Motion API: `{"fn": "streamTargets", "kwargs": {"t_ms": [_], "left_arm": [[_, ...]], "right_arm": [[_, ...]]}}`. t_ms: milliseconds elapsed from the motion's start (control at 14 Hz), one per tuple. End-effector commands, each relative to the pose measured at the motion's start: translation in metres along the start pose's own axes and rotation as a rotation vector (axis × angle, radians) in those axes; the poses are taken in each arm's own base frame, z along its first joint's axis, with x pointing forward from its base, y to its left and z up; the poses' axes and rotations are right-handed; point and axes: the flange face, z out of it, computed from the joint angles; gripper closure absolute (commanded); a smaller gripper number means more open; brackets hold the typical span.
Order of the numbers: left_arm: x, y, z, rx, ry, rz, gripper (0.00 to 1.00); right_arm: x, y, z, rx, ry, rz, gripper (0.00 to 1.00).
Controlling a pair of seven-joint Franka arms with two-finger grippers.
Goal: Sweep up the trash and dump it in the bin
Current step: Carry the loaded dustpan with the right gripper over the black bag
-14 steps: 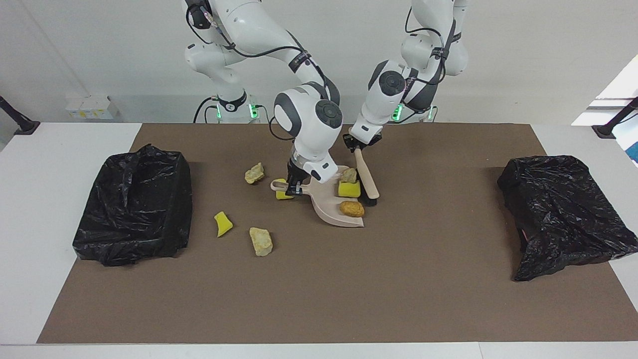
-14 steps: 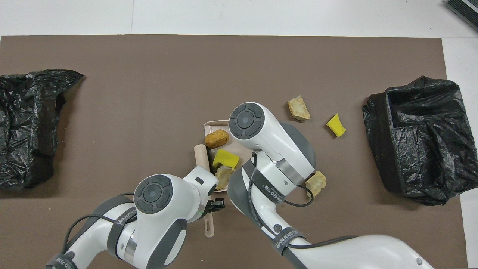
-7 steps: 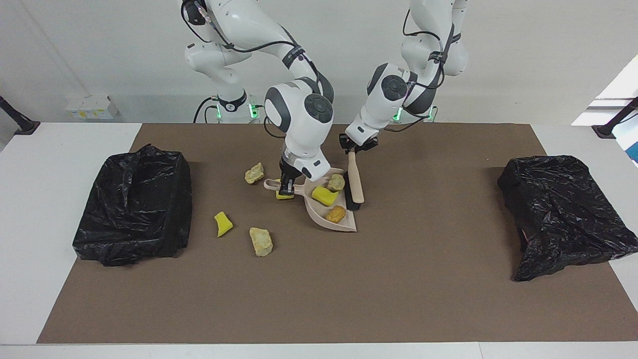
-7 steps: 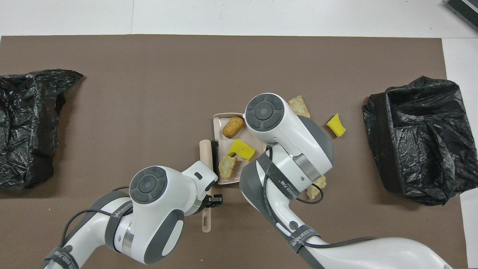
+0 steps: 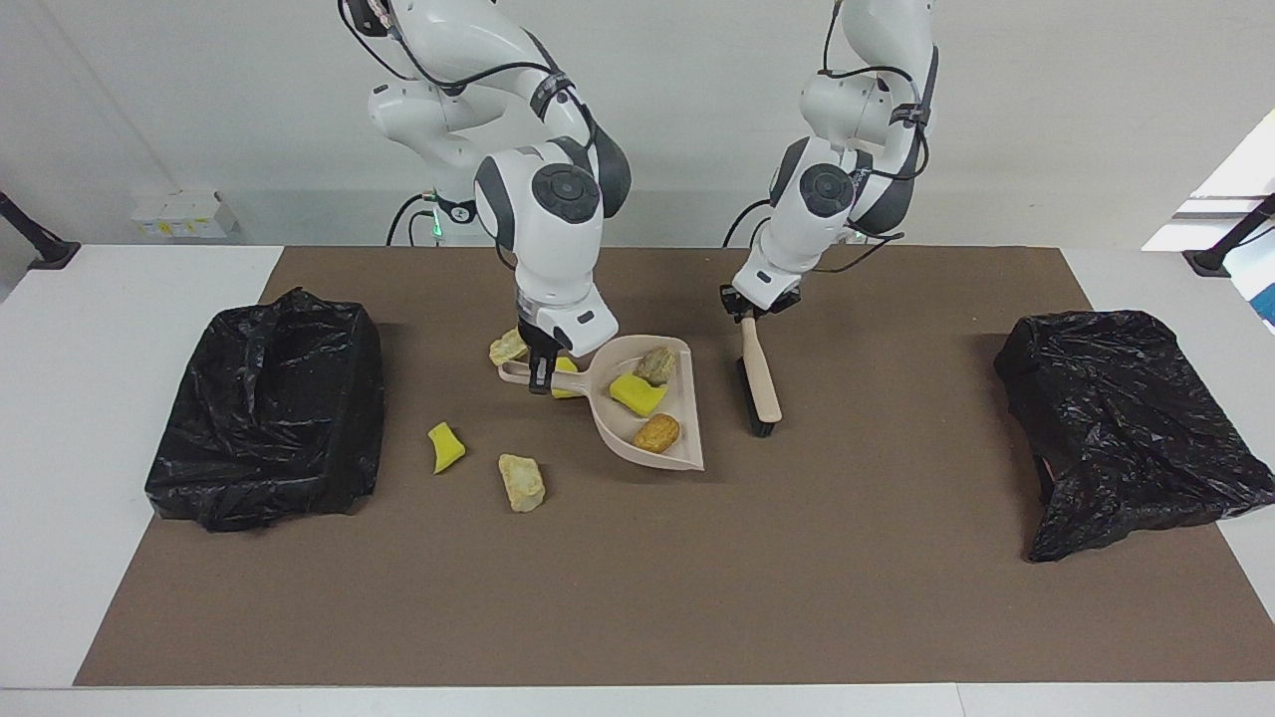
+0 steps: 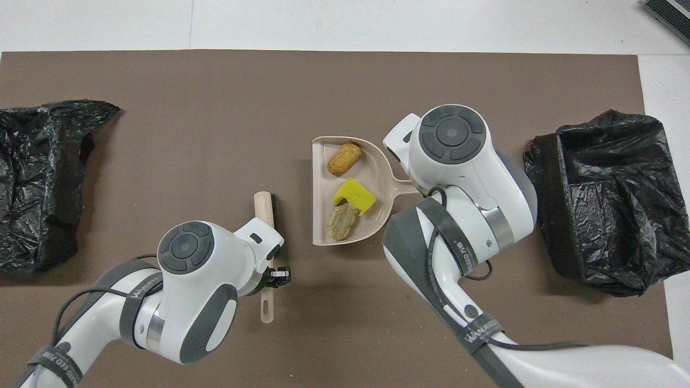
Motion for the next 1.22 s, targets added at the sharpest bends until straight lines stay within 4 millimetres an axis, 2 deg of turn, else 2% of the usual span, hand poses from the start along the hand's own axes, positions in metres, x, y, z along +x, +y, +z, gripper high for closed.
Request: {"fn": "streamTargets", "kwargs": {"t_ms": [0, 143, 358, 430, 502, 573, 645, 788, 860, 932, 1003, 1147], "left_arm": [[-0.038, 0.024, 0.001, 0.035, 0.006, -0.033, 1.0], [-0.07, 0.042, 0.006, 0.046, 0.01, -0.008, 1.0], [-0.111, 0.071, 0.011, 0.056, 0.019, -0.005, 1.0], [-0.125, 0.08, 0.018, 0.067, 0.015, 0.001, 1.0], [-0.132, 0.081, 0.027, 0.074, 0.014, 0.008, 1.0], [-0.139, 0.082, 0.035, 0.079, 0.015, 0.02, 1.0], [-0.145, 0.083, 0.042, 0.076, 0.022, 0.017, 1.0], [-0.148, 0.083, 0.052, 0.075, 0.031, 0.005, 1.0], [-0.144, 0.084, 0.05, 0.076, 0.031, 0.002, 0.64], [-0.14, 0.083, 0.047, 0.081, 0.039, 0.002, 0.1], [-0.135, 0.082, 0.04, 0.081, 0.046, -0.002, 0.0], [-0.092, 0.067, 0.009, 0.057, 0.061, -0.082, 0.0]], "right_arm": [[-0.027, 0.012, -0.008, -0.007, 0.11, 0.012, 1.0], [-0.064, 0.025, -0.011, 0.009, 0.17, 0.0, 1.0], [-0.147, 0.043, -0.008, 0.052, 0.282, -0.036, 1.0], [-0.176, 0.047, -0.008, 0.069, 0.302, -0.039, 1.0], [-0.203, 0.049, -0.014, 0.086, 0.313, -0.042, 1.0], [-0.231, 0.051, -0.029, 0.072, 0.309, -0.052, 1.0], [-0.26, 0.051, -0.032, 0.067, 0.306, -0.059, 1.0], [-0.31, 0.051, -0.025, 0.047, 0.322, -0.101, 1.0], [-0.329, 0.05, -0.024, 0.035, 0.324, -0.123, 1.0], [-0.353, 0.047, -0.022, 0.024, 0.323, -0.131, 1.0], [-0.375, 0.045, -0.023, 0.008, 0.319, -0.124, 1.0], [-0.418, 0.038, -0.019, 0.005, 0.294, -0.069, 1.0]]}}
